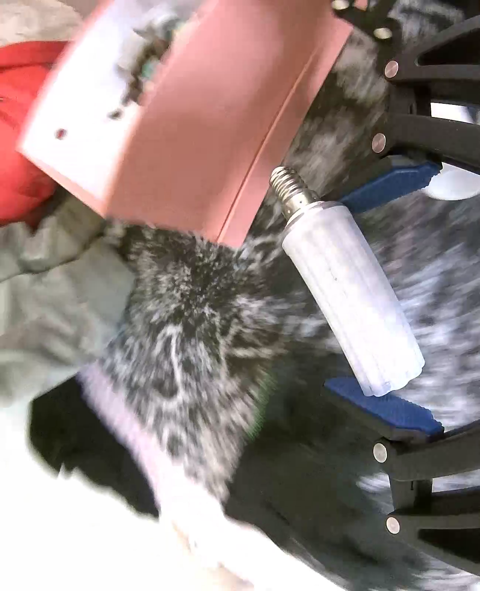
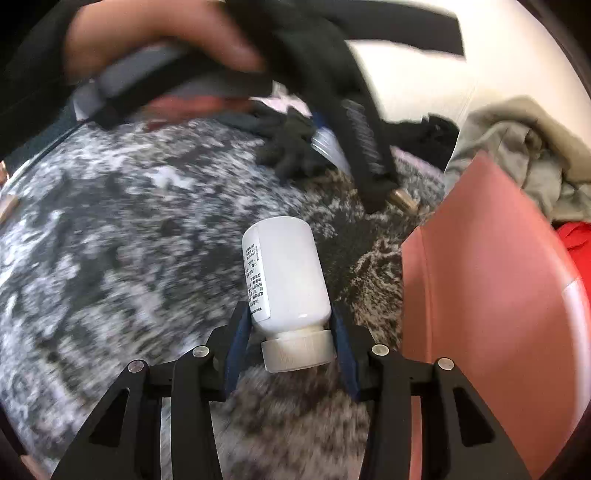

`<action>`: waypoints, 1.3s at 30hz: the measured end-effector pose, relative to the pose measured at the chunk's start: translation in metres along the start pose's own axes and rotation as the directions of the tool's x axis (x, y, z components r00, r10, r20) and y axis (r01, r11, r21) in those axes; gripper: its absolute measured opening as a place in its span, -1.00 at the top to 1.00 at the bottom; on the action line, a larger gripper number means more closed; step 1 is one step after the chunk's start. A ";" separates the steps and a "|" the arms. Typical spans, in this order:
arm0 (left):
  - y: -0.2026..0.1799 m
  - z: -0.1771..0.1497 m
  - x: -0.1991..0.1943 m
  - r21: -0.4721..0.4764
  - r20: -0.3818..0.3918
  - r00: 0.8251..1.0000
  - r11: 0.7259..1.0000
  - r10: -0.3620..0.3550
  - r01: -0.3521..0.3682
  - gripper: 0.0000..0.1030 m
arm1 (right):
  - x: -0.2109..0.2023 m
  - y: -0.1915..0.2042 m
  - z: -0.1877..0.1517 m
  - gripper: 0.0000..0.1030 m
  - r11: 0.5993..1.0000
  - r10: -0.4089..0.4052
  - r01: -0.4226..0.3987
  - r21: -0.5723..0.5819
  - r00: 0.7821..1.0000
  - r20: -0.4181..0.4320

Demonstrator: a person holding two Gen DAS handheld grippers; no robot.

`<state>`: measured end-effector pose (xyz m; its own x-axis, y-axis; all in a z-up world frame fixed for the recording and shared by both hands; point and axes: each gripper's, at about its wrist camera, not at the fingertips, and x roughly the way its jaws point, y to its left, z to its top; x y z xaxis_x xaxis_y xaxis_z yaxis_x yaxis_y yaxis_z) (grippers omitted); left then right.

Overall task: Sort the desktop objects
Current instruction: 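Carry the pill bottle and tube into the pink box and release both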

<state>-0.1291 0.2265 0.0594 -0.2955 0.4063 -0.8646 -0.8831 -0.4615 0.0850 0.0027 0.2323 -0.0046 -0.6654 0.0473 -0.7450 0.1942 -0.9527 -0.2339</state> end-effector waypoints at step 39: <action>-0.164 0.128 -0.079 -0.422 0.256 0.962 0.883 -0.099 0.203 -0.60 | -0.234 -0.279 -0.057 -0.44 0.730 -0.340 0.239 0.640 0.940 0.037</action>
<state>-0.0080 0.3709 0.1778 -0.2902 0.6381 -0.7132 -0.6861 -0.6583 -0.3097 0.1456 0.5045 0.1996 -0.7176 0.3573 -0.5978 -0.4791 -0.8763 0.0513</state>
